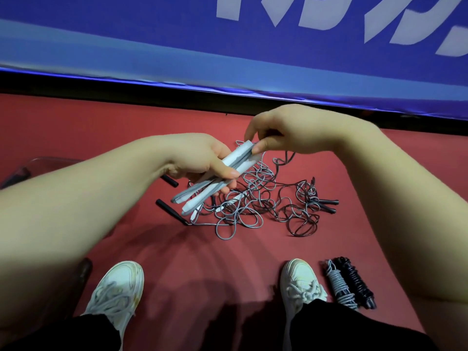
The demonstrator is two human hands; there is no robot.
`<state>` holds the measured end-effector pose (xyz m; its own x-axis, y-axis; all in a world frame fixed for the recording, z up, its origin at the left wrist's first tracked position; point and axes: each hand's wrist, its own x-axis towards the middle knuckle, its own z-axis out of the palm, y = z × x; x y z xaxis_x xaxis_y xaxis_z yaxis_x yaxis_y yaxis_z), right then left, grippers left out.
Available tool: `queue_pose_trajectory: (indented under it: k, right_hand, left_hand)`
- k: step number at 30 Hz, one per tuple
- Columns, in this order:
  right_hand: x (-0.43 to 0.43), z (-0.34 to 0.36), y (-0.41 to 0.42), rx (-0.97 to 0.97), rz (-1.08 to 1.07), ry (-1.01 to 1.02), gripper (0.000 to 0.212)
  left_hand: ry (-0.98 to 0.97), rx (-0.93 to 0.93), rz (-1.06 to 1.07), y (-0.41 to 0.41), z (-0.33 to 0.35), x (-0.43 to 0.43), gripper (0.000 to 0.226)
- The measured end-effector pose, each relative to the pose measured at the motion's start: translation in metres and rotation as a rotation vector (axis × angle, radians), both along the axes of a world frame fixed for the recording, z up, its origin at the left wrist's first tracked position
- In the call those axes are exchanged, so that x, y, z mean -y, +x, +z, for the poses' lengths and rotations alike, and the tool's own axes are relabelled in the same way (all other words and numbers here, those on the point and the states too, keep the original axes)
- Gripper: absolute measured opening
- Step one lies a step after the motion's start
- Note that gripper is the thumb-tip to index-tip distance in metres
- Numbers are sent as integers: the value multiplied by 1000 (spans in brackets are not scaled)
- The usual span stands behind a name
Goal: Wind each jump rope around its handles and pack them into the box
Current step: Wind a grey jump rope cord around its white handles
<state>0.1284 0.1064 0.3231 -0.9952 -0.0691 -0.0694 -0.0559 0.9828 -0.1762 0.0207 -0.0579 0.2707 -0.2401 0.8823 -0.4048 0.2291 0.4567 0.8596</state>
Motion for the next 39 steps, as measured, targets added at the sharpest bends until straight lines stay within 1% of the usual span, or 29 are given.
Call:
queue_pose_trajectory:
  k: [3,6,8,10,12,13,14,17,19,21,23,25,27,28,31,33,35,39]
  right_hand:
    - [0,0,2,-39,41,-36,25]
    - [-6,-3,2,-139,111,-93,29]
    - [-7,-9,0,-238,177,-145,32]
    - [-4,-20,-5,-348,184,-177,31]
    - [2,-37,-10,-462,124,-255,29]
    - [8,-46,-12,-488,61,-341,25]
    - [13,-53,-13,-483,-18,-443,20]
    - [18,-64,-18,-381,-203,-698,28]
    - [15,-65,-19,-321,-252,-738,26]
    - [17,-65,-20,-293,-263,-708,26]
    - [21,-67,-21,-284,-295,-736,27]
    - [24,-66,-22,-250,-352,-836,30]
    - [27,-62,-23,-196,-400,-867,30]
    - [31,-59,-23,-166,-414,-847,30]
    - [45,-53,-23,-97,-424,-693,31]
    - [54,-48,-24,-65,-424,-670,32]
    - [61,-43,-25,-8,-456,-753,32]
    - [63,-26,-22,188,-554,-1150,26]
  left_hand:
    - [-48,-4,-110,-3,2,5,6]
    - [-36,50,-188,-6,4,12,13]
    - [17,123,-173,-8,8,17,17]
    - [101,181,-136,-10,15,22,18]
    - [206,225,-87,-9,23,24,20]
    - [253,235,-61,-10,27,24,20]
    - [291,227,-34,-11,30,24,22]
    - [332,175,97,-20,35,23,18]
    - [324,151,190,-26,32,24,5]
    - [312,142,266,-30,28,23,9]
    - [310,102,347,-34,24,19,6]
    - [307,0,432,-42,18,17,3]
    - [288,-128,501,-49,11,16,3]
    - [264,-222,515,-53,8,17,5]
    - [122,-630,503,-60,2,17,22]
    - [61,-832,463,-59,2,16,24]
    - [24,-992,417,-53,1,12,19]
    - [54,-1291,302,-35,-5,5,7]
